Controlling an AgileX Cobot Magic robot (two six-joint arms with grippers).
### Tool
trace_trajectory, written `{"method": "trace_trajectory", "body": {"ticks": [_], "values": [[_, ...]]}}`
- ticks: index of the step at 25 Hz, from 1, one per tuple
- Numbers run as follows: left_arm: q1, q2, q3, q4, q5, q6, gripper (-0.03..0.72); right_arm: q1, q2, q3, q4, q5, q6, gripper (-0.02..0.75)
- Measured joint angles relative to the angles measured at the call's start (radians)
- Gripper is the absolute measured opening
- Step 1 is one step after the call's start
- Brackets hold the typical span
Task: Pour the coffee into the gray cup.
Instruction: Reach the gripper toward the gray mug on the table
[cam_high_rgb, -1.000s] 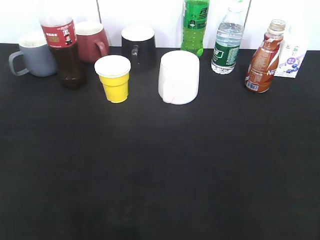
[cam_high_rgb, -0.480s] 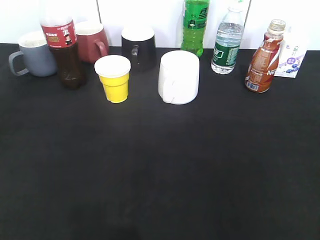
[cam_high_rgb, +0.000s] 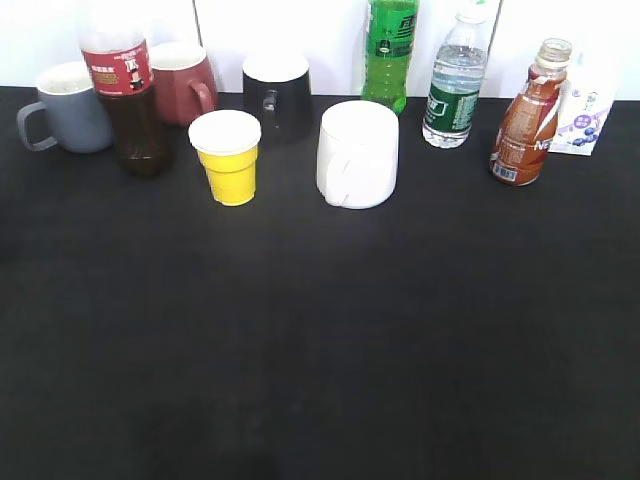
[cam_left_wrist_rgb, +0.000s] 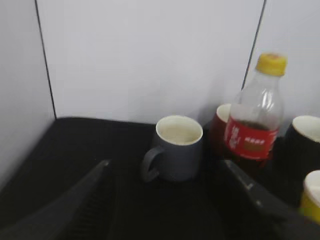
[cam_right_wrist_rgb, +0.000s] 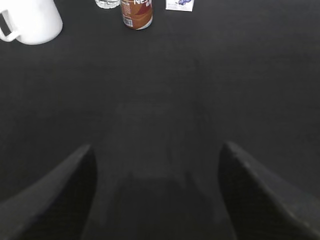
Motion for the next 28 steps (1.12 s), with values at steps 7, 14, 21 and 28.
{"method": "trace_trajectory", "body": {"ticks": [7,14,21,28], "values": [[0.000,0.441,0.000,-0.001,-0.434,0.000,0.482,0.000,0.000,0.000,0.000,0.000,0.000,0.590],[0.038,0.808,-0.138,-0.019,-0.610,0.000,0.482,0.000,0.000,0.000,0.000,0.000,0.000,0.590],[0.052,0.974,-0.319,0.024,-0.589,0.000,0.482,0.000,0.000,0.000,0.001,0.000,0.000,0.590],[0.090,1.086,-0.504,0.030,-0.531,0.000,0.417,0.000,0.000,0.000,0.001,0.000,0.000,0.590]]}}
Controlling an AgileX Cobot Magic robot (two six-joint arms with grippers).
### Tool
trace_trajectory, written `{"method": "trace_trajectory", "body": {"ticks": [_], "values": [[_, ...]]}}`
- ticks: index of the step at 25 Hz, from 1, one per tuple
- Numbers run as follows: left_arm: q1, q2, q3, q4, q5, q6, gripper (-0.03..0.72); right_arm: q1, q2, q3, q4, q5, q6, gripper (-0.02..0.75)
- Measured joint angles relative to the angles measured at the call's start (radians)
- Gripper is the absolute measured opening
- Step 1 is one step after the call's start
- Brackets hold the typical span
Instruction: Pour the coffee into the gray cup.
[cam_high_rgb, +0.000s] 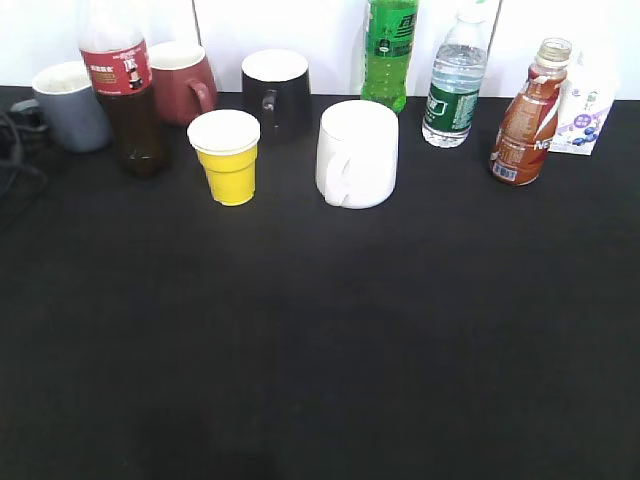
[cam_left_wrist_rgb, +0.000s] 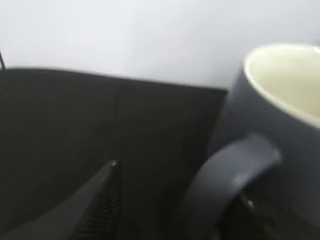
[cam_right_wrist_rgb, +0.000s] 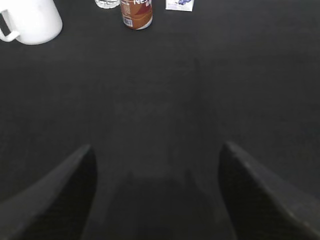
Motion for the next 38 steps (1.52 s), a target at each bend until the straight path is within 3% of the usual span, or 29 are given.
{"method": "trace_trajectory", "body": {"ticks": [3,6,13,16,26,28,30,33,38], "values": [[0.001,0.055,-0.060,-0.001,-0.001,0.000,0.329,0.000,0.000,0.000,0.000,0.000,0.000,0.590],[0.001,0.065,-0.061,0.016,-0.021,0.003,0.092,0.000,0.000,0.000,0.000,0.000,0.000,0.590],[0.011,0.037,-0.052,0.056,-0.053,0.011,0.063,0.000,0.000,0.000,0.000,0.000,0.000,0.590],[0.022,-0.059,0.011,0.051,-0.074,0.012,0.062,0.000,0.000,0.000,0.000,0.000,0.000,0.590],[0.055,-0.420,0.508,0.041,-0.183,0.020,0.062,0.000,0.000,0.000,0.000,-0.001,0.000,0.590],[0.055,-0.500,0.597,0.074,-0.205,0.020,0.060,0.000,0.000,0.000,0.000,-0.001,0.000,0.590],[0.055,-0.558,0.667,0.176,-0.237,0.020,0.060,0.000,0.000,0.000,0.000,0.000,0.000,0.590],[0.006,-0.613,0.720,0.353,-0.274,0.020,0.060,0.000,0.000,0.000,0.000,0.000,0.000,0.590],[-0.204,-0.619,0.720,0.369,-0.266,0.020,0.060,0.000,0.000,0.000,0.000,0.000,0.000,0.590]]}}
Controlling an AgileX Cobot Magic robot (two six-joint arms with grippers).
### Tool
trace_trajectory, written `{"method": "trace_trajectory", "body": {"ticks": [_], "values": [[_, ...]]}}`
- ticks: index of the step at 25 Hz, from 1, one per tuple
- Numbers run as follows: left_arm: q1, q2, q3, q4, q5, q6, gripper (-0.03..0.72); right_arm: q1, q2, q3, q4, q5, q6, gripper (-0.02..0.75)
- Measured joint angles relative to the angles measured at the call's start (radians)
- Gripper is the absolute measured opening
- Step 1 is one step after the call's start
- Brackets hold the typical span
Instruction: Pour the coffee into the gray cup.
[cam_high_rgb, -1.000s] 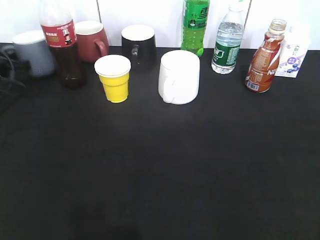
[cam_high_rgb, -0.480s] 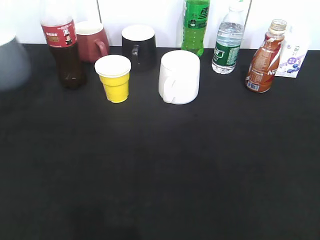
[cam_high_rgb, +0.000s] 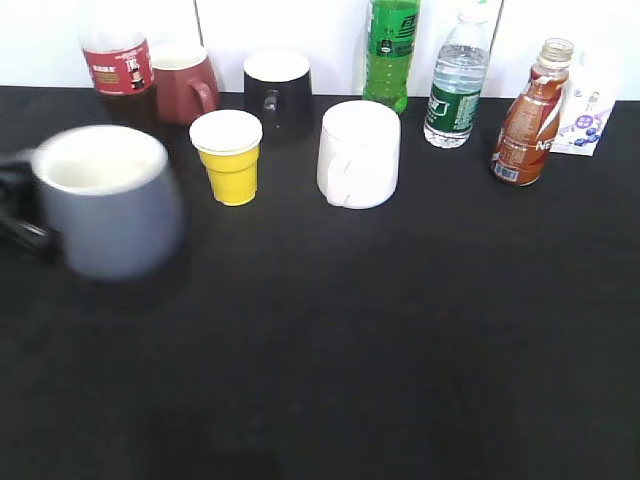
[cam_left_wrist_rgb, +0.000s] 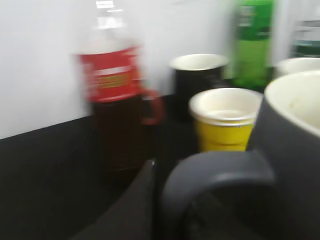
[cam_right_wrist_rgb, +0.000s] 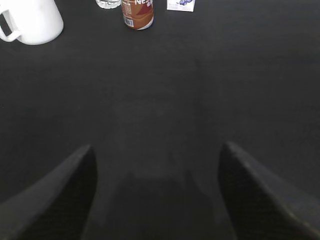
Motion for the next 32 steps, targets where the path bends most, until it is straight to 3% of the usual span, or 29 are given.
{"method": "trace_trajectory", "body": {"ticks": [5,9,15,23,26,28,32], "values": [[-0.142,0.000,0.000,-0.001,0.000,0.000,0.060,0.000,0.003,0.000,0.002,-0.003,0.000,0.590],[-0.203,0.064,-0.018,-0.006,-0.044,0.000,0.060,0.000,0.138,-0.018,0.011,-0.083,0.000,0.590],[-0.331,0.204,-0.155,-0.043,-0.054,0.000,0.060,0.000,0.467,0.067,0.029,-0.737,0.000,0.590],[-0.334,0.216,-0.162,-0.049,-0.050,0.000,0.060,0.000,1.348,0.142,-0.016,-1.751,0.018,0.589],[-0.334,0.216,-0.162,-0.049,-0.050,0.000,0.060,0.000,1.669,0.139,-0.175,-2.173,0.114,0.589],[-0.334,0.216,-0.162,-0.049,-0.050,0.000,0.060,0.000,1.829,0.116,-0.209,-2.228,0.123,0.590],[-0.334,0.216,-0.162,-0.049,-0.050,0.000,0.060,0.000,1.881,0.020,-0.219,-2.226,0.116,0.590]]}}
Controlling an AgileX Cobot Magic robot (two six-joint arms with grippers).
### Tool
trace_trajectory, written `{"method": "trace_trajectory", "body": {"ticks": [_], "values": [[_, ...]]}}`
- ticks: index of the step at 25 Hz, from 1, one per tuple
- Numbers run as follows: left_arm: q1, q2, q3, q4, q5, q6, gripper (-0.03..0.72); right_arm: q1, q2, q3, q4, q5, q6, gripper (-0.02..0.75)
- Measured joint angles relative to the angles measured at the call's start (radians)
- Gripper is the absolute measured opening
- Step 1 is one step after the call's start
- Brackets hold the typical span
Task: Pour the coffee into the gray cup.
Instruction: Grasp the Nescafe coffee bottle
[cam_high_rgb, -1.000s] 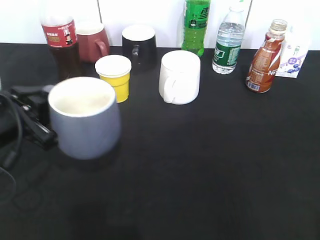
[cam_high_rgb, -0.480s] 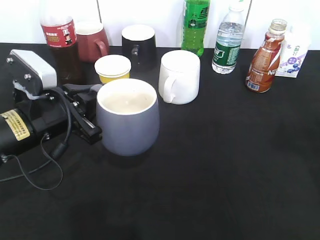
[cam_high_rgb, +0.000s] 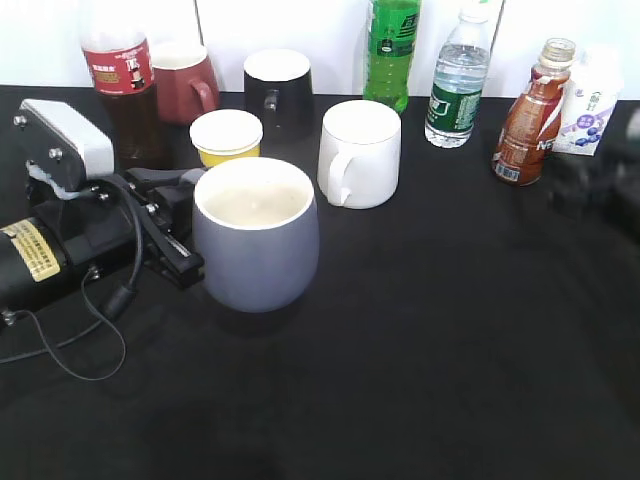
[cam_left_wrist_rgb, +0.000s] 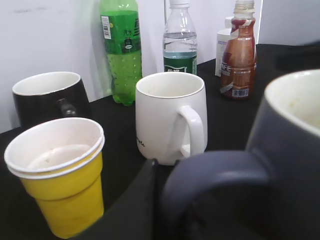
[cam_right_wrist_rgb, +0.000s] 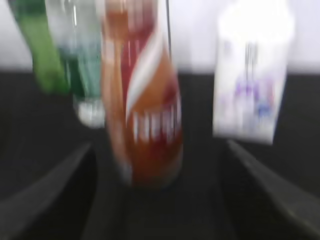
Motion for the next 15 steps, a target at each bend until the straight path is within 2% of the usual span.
{"method": "trace_trajectory", "body": {"ticks": [3,5,8,10,15], "values": [[0.000,0.000,0.000,0.000,0.000,0.000,0.060,0.013,0.000,-0.080,-0.001,0.107,-0.004,0.590],[0.000,0.000,0.000,0.000,0.000,0.000,0.060,0.060,0.015,-0.131,0.028,0.150,-0.010,0.590],[0.000,0.000,0.000,0.000,0.000,0.000,0.060,0.088,0.068,-0.207,0.124,0.162,-0.013,0.640],[0.000,0.000,0.000,0.000,0.000,0.000,0.060,0.088,0.127,-0.263,0.114,0.161,-0.013,0.665],[0.000,0.000,0.000,0.000,0.000,0.000,0.060,0.088,0.254,-0.349,0.100,0.161,-0.017,0.664]]}}
